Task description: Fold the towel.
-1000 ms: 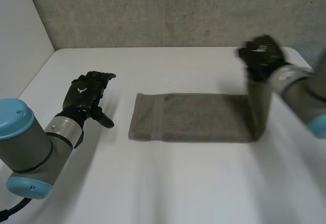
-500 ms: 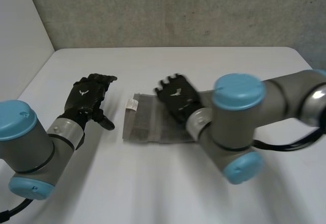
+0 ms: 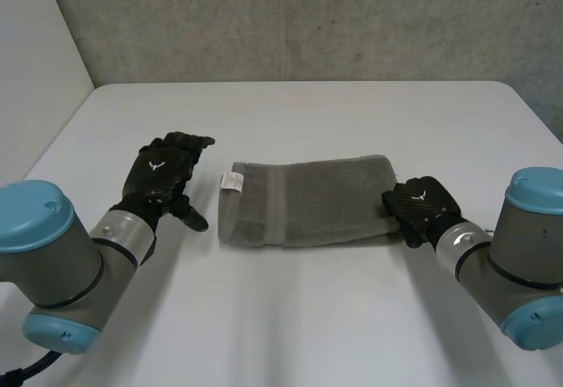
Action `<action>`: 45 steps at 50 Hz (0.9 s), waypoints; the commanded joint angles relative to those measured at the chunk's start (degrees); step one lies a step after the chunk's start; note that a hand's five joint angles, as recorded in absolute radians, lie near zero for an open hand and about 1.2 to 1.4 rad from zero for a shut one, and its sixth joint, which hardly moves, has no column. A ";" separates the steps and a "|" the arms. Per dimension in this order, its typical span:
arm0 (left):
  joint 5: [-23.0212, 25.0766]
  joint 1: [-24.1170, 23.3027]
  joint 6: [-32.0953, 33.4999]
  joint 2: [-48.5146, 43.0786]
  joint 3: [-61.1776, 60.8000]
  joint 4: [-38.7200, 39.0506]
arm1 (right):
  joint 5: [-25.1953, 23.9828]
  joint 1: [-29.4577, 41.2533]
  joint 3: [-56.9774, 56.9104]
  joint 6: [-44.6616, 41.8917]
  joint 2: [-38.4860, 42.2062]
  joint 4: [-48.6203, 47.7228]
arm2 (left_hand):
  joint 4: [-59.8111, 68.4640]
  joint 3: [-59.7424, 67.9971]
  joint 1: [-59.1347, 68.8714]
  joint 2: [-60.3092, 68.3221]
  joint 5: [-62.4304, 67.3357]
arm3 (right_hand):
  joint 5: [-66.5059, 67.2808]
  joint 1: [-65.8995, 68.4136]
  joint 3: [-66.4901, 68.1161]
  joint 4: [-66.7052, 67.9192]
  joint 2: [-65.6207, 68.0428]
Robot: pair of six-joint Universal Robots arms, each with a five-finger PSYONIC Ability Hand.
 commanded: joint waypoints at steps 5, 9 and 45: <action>-0.23 -0.96 0.00 0.64 -1.56 3.98 | -3.39 -1.85 1.72 11.42 -2.22 0.38 | -4.97 -3.96 -4.16 -4.19 -12.09 | 5.25 8.61 5.37 5.37 5.76; -0.32 -1.22 0.00 0.81 -1.56 3.89 | -6.12 -3.34 5.16 11.96 -5.14 0.91 | -4.98 -3.96 -4.17 -4.19 -12.10 | 5.25 8.61 5.37 5.37 5.76; -0.50 -6.23 -7.30 8.55 9.07 -3.58 | -8.85 21.18 -23.41 13.10 1.10 24.11 | -4.64 -3.63 -3.83 -3.86 -11.76 | 5.25 8.61 5.37 5.37 5.76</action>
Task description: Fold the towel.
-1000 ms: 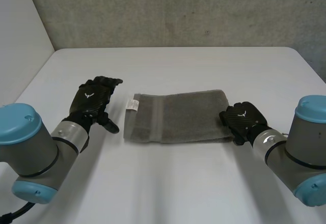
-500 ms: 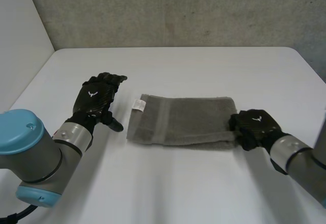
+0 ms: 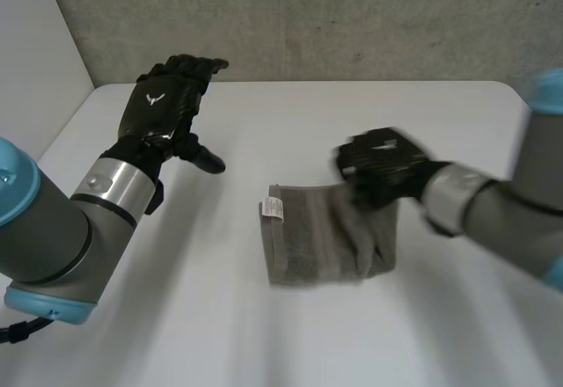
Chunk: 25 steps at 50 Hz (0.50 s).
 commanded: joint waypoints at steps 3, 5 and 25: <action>-0.11 -1.94 -1.91 -1.39 2.21 -1.75 | 8.86 15.65 -5.22 2.87 9.05 0.13 | -4.64 -3.63 -3.81 -3.86 -11.76 | 3.15 5.35 3.38 3.36 3.59; -0.72 -2.03 -2.70 -1.83 1.95 -1.93 | 12.27 15.12 -3.12 4.18 7.04 -0.56 | -4.64 -3.63 -3.81 -3.86 -11.76 | -53.84 -51.63 -53.61 -53.63 -53.40; -3.10 -9.76 -3.94 -15.01 7.93 -5.27 | 9.65 3.25 9.37 16.50 -2.38 -8.48 | -3.97 -2.95 -3.14 -3.18 -11.09 | -66.85 -64.65 -66.62 -66.64 -66.41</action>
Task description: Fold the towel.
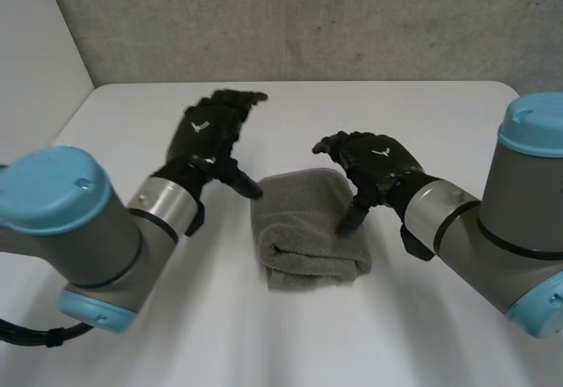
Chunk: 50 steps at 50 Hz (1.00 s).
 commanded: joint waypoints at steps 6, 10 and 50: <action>-3.81 -5.16 0.91 -12.20 4.88 -5.03 | -2.22 -0.57 1.53 -1.27 9.51 -3.04 | -3.97 -2.95 -3.14 -3.18 -11.22 | -3.46 -3.45 -4.37 -5.22 -4.96; -4.25 -5.16 1.61 -14.57 5.23 -6.87 | -1.43 -0.66 0.39 -3.29 12.32 -2.95 | -3.97 -2.95 -3.14 -3.18 -11.22 | -3.46 -3.45 -4.37 -5.22 -4.96; -16.81 -0.24 1.35 10.65 25.18 -43.44 | 12.28 -9.10 -8.32 1.37 -15.28 8.82 | -4.64 -3.63 -3.81 -3.86 -11.89 | -3.46 -3.45 -4.37 -5.22 -4.96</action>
